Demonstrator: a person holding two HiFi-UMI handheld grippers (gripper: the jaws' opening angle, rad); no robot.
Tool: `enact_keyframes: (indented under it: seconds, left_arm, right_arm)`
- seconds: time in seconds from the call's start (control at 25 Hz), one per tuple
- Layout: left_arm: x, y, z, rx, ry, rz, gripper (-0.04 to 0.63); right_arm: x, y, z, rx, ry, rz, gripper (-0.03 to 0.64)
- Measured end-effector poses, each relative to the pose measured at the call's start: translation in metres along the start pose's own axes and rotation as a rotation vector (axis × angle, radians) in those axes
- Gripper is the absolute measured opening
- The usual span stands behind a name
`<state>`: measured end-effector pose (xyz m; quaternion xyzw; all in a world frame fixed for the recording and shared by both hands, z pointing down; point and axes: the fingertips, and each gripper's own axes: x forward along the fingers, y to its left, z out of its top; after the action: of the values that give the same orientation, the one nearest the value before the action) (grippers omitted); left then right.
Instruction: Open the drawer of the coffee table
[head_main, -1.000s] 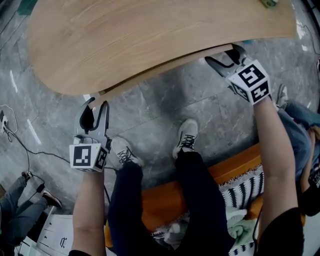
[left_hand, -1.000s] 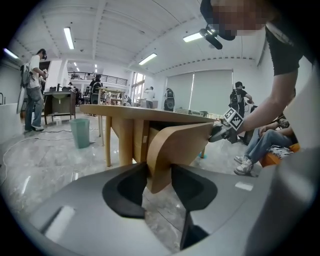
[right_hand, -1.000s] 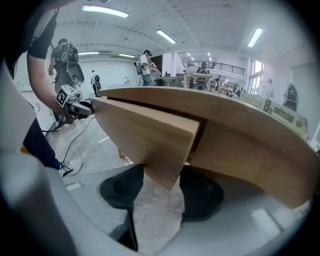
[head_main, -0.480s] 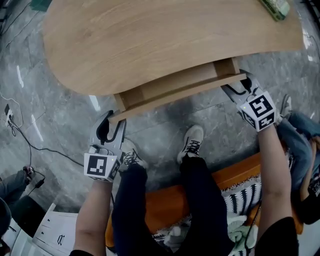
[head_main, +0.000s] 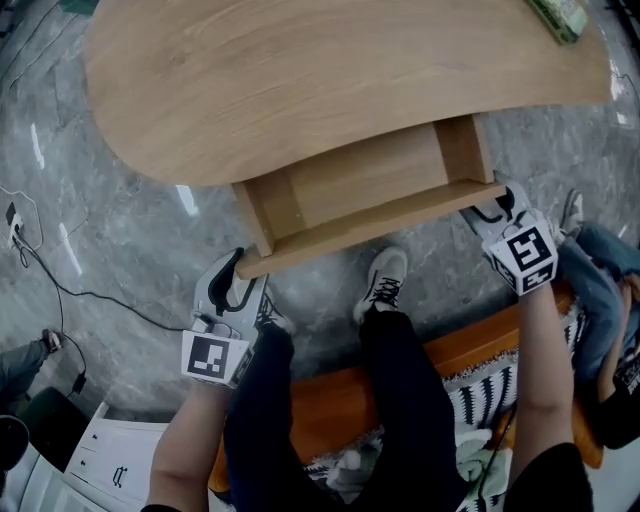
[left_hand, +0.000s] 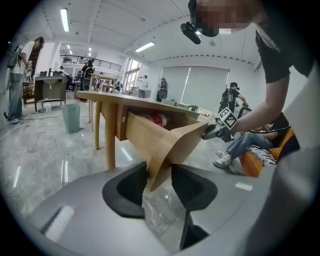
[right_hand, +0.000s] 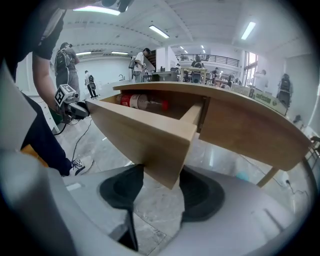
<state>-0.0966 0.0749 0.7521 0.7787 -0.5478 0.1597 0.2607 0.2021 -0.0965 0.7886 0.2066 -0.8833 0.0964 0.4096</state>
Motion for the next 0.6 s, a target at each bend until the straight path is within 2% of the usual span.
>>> enact_keyframes:
  seconds: [0.16, 0.6]
  left_arm:
    - [-0.008, -0.010, -0.009, -0.009, 0.026, -0.013, 0.144]
    - [-0.015, -0.043, -0.049, 0.024, 0.146, -0.115, 0.144]
  right_arm:
    - [-0.009, 0.011, -0.012, 0.011, 0.007, -0.005, 0.215]
    - [-0.019, 0.034, -0.054, 0.040, 0.079, -0.006, 0.215]
